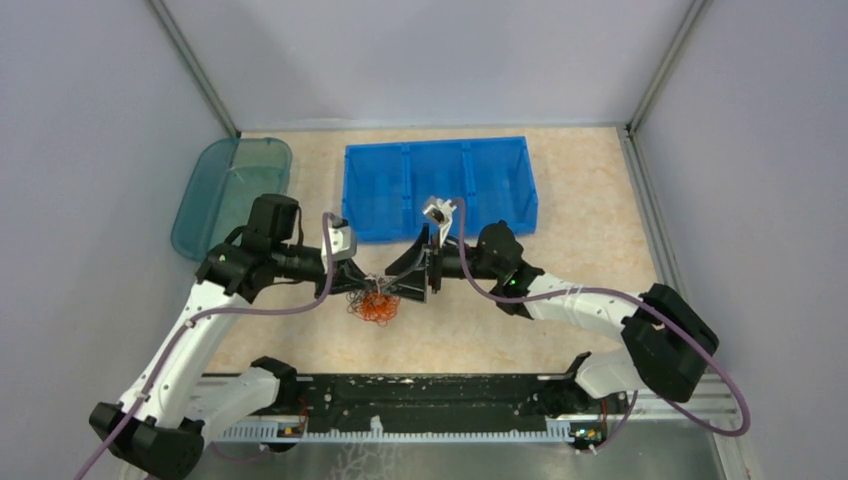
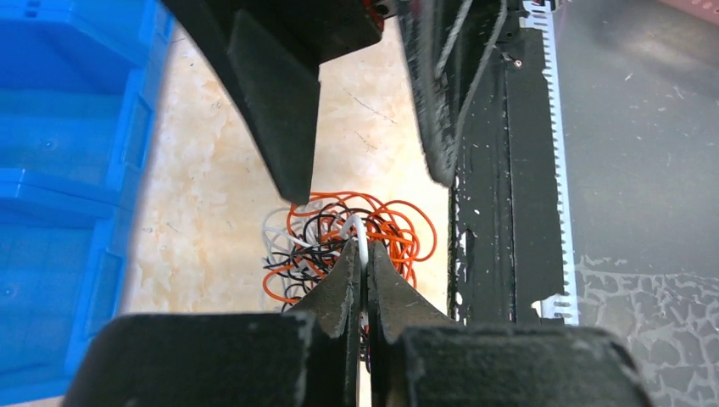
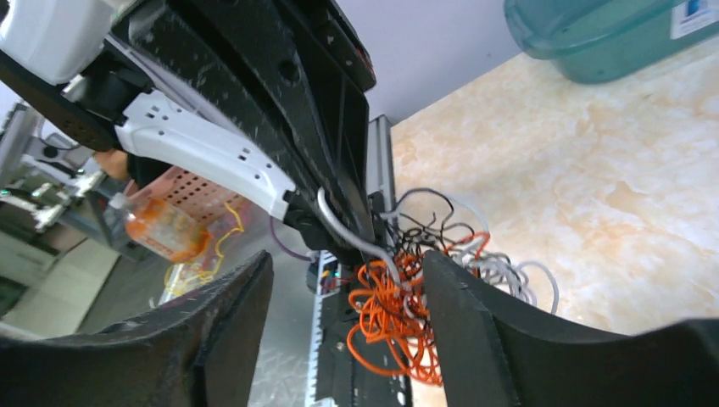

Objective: Untangle the cables

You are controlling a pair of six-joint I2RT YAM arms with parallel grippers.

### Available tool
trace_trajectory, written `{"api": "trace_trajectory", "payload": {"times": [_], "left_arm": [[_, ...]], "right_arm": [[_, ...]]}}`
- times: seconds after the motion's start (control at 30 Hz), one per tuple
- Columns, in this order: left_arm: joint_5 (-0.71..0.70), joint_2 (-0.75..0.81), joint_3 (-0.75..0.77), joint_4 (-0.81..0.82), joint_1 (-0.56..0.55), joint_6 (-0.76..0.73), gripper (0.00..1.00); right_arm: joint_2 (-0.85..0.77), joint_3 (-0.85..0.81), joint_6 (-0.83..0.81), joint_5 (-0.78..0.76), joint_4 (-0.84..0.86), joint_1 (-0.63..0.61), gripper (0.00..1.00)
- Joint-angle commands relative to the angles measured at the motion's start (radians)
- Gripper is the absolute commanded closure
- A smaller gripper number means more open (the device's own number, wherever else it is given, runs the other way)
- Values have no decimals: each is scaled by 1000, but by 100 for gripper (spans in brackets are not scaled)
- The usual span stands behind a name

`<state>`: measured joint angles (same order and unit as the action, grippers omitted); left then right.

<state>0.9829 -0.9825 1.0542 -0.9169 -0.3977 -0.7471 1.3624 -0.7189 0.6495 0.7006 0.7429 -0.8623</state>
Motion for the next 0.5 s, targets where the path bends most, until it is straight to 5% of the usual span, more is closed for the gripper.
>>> {"api": "trace_trajectory", "payload": {"times": [0.0, 0.2, 0.47], "left_arm": [[-43, 57, -48, 178, -5, 165, 99], [-115, 100, -92, 359, -5, 419, 97], [-95, 93, -72, 399, -6, 620, 97]], "right_arm": [[-102, 81, -48, -110, 112, -11, 32], [-170, 93, -247, -382, 21, -87, 31], [-152, 83, -417, -705, 12, -205, 33]]}}
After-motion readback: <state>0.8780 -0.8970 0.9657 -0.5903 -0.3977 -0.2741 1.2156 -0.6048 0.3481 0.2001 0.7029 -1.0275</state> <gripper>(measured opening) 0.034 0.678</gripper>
